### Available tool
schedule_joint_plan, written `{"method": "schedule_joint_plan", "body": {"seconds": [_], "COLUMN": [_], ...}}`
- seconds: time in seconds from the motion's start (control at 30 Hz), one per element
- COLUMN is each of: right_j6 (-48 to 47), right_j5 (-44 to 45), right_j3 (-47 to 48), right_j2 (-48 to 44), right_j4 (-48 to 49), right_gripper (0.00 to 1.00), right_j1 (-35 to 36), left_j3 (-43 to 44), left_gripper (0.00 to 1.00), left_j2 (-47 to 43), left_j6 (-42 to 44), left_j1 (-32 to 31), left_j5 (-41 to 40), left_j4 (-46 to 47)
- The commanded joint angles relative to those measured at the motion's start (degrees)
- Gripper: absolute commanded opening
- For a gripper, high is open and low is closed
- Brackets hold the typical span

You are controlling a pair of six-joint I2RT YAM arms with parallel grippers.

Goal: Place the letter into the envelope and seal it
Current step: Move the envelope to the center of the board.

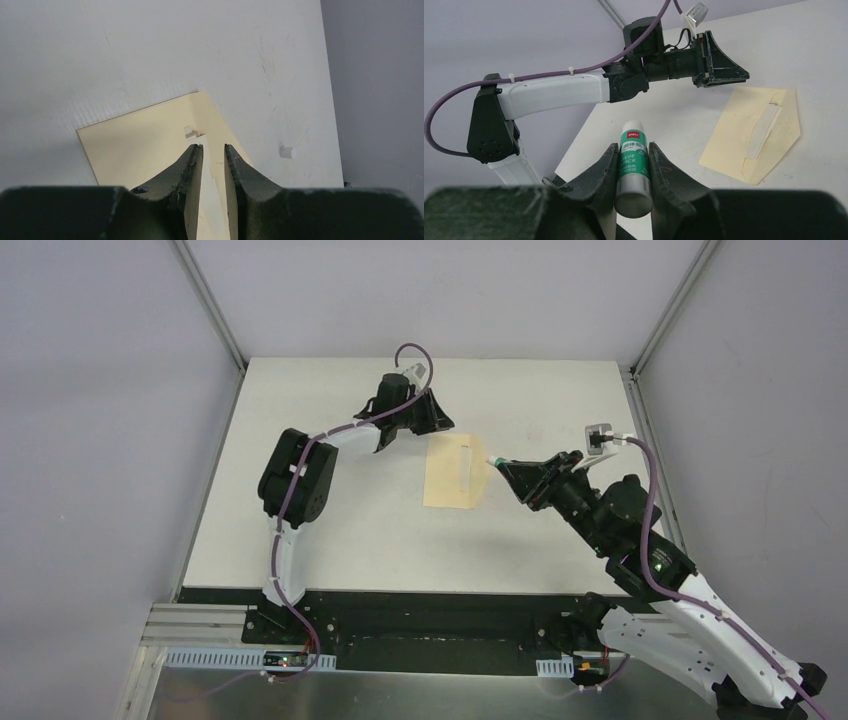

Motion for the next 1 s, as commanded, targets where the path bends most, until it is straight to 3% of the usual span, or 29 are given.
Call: {"method": "schedule_joint_plan", "body": {"seconds": [0.0,0.47,0.97], "right_j6": [-0.31,-0.31,0.25], "right_j5": [0.38,-0.13,-1.53], "right_j3": [-0.01,0.01,-0.67], "right_j2": [0.6,2.4,5.06], "right_j4": [0.97,0.64,1.78], "right_gripper": [0.03,0.03,0.03], "right_j1": [-0.2,-0.24,-0.24], "left_j3": [0.63,-9.82,-26.43], "left_gripper": [0.23,0.22,0.2], "left_j2": [1.96,1.43,-8.45], "left_j6": [-2.86,-4.0,-5.5], "left_j1": [-1.49,-4.21,-6.28], "left_j5": [-3.54,-7.24,-6.07], "left_j4": [4.12,2.52,5.29]}}
